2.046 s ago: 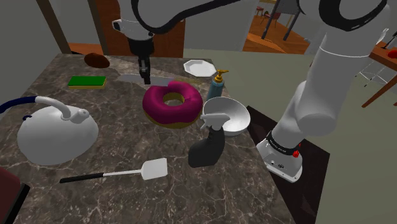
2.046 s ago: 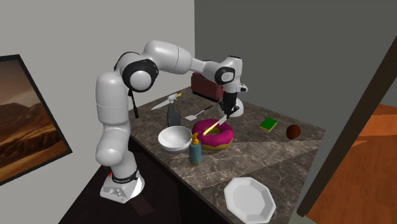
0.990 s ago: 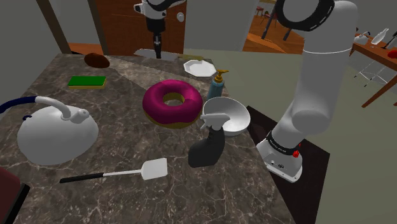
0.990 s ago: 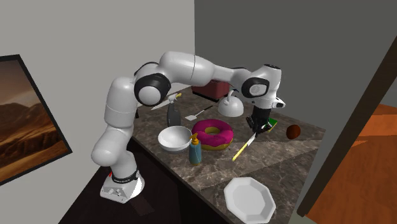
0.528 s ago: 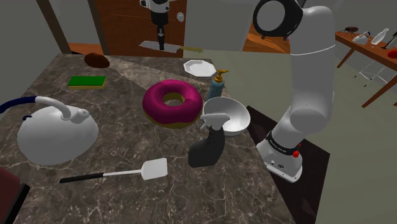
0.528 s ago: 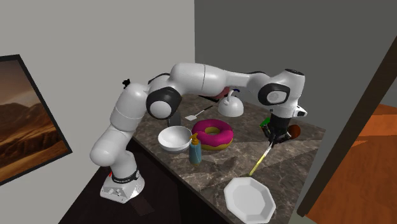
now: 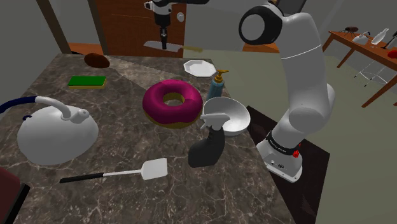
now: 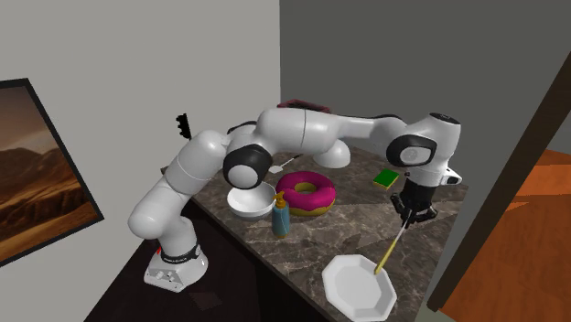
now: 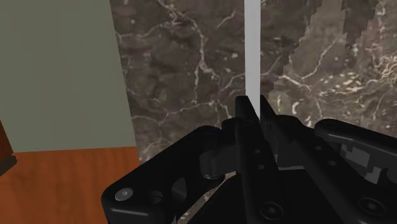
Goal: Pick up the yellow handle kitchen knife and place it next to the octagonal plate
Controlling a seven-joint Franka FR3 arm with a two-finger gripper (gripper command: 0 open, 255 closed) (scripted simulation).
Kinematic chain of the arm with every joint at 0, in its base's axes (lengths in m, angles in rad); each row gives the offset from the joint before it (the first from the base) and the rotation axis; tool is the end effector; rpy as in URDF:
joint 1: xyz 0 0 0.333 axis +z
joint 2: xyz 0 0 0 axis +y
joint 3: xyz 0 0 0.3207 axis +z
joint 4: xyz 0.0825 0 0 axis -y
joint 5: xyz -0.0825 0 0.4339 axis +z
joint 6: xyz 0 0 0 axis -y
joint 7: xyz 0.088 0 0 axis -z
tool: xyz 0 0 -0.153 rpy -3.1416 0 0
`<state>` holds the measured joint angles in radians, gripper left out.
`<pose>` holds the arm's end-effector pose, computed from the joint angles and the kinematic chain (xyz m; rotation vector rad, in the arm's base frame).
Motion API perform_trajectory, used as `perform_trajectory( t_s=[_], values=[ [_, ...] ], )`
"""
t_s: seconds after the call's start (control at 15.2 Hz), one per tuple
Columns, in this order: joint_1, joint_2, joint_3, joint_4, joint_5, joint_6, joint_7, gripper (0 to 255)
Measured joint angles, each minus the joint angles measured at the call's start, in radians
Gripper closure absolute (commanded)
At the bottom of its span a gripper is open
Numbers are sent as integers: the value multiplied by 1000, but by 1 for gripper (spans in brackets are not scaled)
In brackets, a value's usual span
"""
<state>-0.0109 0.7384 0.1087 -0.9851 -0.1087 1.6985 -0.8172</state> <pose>0.8018 0.0374 0.3770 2.8047 1.3594 -0.0508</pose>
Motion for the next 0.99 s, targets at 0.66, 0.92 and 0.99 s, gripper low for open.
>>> perform_trajectory(
  t_s=[0.66, 0.92, 0.99],
  values=[
    [-5, 9, -1, -120, -3, 128, 8, 255],
    [-7, 21, -2, -154, -5, 174, 10, 255],
    [-7, 23, -2, -167, -5, 190, 11, 255]
  ],
)
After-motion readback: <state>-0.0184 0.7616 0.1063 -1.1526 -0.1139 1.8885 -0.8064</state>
